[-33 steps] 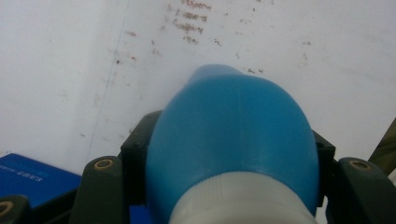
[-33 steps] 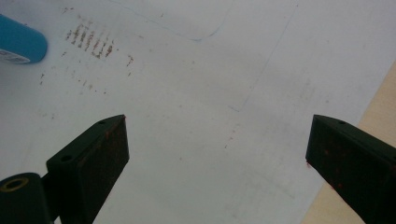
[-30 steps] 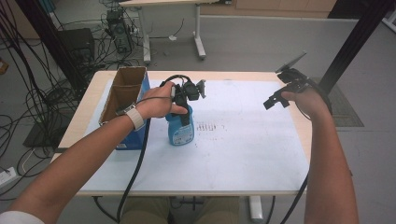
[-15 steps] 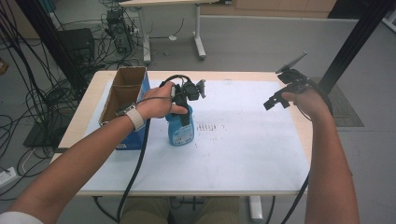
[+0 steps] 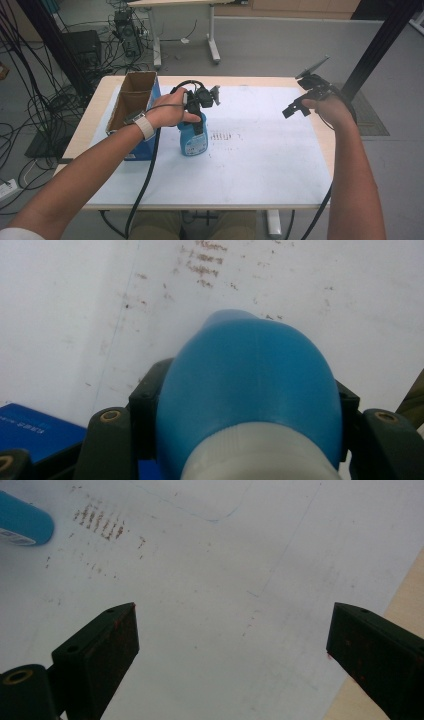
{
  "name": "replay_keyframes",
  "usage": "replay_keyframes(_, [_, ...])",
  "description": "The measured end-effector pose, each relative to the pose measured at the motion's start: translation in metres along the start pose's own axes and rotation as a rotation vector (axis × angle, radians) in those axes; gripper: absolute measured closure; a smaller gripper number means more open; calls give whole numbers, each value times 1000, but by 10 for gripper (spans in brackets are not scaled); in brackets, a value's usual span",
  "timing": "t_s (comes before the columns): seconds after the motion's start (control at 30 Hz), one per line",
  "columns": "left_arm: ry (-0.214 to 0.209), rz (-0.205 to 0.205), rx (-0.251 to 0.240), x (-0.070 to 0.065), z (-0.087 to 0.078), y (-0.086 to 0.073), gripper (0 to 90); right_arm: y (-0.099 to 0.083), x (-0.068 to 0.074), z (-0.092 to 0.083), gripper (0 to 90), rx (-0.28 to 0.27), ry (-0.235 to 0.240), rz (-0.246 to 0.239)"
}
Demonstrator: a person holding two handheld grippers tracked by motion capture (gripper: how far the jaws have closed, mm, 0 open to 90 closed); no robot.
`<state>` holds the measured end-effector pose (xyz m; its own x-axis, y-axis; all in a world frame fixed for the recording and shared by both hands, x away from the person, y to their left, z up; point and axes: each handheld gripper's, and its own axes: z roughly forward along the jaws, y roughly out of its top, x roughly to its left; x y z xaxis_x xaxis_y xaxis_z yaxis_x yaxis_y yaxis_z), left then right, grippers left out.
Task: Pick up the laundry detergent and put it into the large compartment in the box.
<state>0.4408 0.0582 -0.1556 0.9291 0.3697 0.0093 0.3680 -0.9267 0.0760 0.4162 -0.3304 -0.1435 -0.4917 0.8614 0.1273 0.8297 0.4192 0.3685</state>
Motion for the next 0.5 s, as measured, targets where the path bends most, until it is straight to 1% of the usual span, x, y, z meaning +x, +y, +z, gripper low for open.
replay_keyframes(0.5, [-2,-4,1,1,0,0,385,0,0,1,63,-2,2,-1])
